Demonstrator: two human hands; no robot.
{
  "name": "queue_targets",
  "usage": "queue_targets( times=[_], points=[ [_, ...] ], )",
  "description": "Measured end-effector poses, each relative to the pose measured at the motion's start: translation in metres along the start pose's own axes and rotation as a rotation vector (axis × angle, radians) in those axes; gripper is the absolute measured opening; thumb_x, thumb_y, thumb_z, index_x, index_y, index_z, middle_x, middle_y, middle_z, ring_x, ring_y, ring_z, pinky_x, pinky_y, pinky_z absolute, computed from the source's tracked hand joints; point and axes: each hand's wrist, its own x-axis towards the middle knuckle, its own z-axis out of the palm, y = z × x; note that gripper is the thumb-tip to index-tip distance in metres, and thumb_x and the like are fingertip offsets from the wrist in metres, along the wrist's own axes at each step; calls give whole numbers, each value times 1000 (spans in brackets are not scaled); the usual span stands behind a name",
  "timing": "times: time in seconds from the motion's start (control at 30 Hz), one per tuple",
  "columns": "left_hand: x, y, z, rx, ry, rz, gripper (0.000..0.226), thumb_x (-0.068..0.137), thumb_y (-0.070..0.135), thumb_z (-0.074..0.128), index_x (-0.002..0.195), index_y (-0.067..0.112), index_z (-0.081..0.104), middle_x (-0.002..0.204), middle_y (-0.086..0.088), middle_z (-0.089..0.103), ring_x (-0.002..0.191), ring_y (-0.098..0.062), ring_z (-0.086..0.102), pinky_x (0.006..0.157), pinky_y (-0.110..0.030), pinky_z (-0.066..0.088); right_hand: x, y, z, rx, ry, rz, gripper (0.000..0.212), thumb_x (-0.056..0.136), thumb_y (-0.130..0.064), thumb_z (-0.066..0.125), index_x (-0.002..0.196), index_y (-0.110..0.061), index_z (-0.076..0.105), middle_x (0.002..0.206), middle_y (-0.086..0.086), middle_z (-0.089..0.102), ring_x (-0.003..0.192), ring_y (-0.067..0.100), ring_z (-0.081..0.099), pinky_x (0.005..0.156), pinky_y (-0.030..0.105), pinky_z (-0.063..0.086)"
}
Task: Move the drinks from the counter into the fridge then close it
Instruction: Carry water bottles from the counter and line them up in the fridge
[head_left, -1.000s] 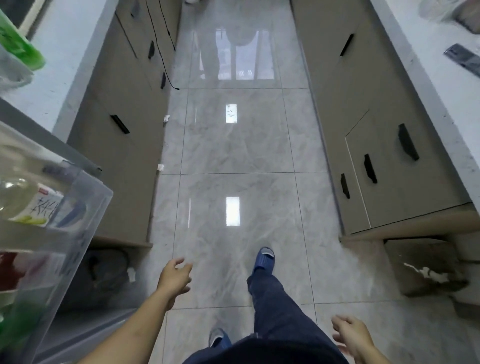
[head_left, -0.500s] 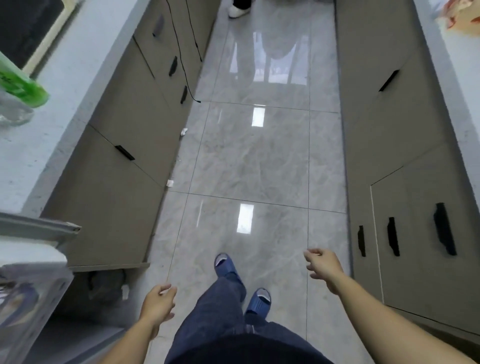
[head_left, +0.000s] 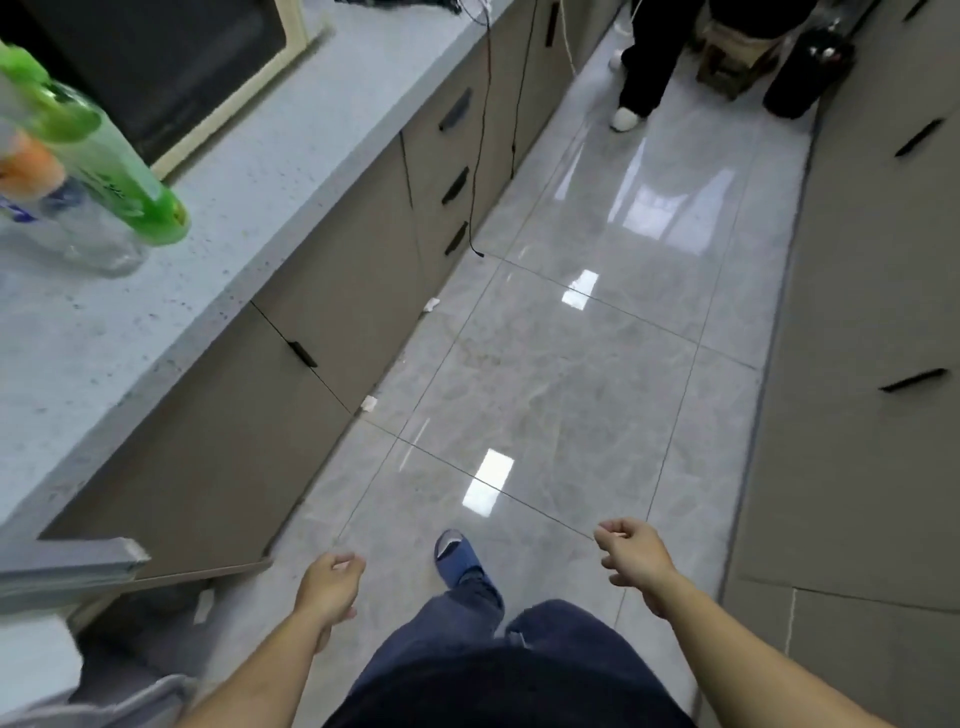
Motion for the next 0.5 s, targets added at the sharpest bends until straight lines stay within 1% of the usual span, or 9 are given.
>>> queue_targets(
  times=[0.1, 0.13, 0.27, 0.37, 0.43, 0.5],
  points=[
    [10, 49, 7, -118, 24, 10, 25, 94, 25, 57, 114, 12, 62, 97, -7, 61, 80, -20, 57, 60, -28, 51, 25, -31, -11, -82, -35, -9, 10, 96, -20, 60, 95, -10, 61, 79, 7, 58, 67, 22, 50, 58, 31, 46],
    [10, 61, 9, -154, 33, 14, 24, 94, 26, 56, 114, 13, 62, 94, -6, 61, 78, -19, 58, 60, -28, 52, 32, -40, -13, -102, -44, -7, 10, 96, -20, 60, 94, -10, 61, 78, 7, 57, 66, 22, 49, 57, 31, 45],
    [11, 97, 14, -269, 80, 3, 20, 94, 27, 56, 112, 21, 61, 104, 3, 62, 88, -16, 63, 56, -25, 51, 70, -78, -22, -226, -103, -17, 12, 95, -18, 59, 87, -9, 60, 72, 6, 54, 62, 21, 47, 54, 30, 42],
    [7, 103, 16, -330, 157, -52, 14, 96, 29, 55, 108, 25, 60, 112, 2, 61, 91, -15, 62, 56, -23, 51, 101, -110, -24, -361, -167, -28, 13, 94, -18, 59, 83, -12, 57, 67, 5, 50, 56, 20, 43, 49, 25, 38],
    [-1, 102, 15, -369, 219, -99, 11, 97, 31, 55, 106, 26, 57, 113, 1, 59, 92, -15, 61, 57, -24, 51, 122, -137, -22, -437, -208, -44, 14, 95, -18, 58, 87, -6, 60, 69, 7, 50, 57, 21, 43, 49, 25, 38],
    [-12, 101, 14, -415, 286, -169, 14, 97, 33, 55, 108, 24, 57, 110, -1, 60, 92, -19, 63, 66, -31, 57, 140, -168, -18, -510, -254, -75, 18, 96, -19, 58, 95, -2, 62, 71, 9, 53, 60, 22, 44, 52, 28, 40]
  ],
)
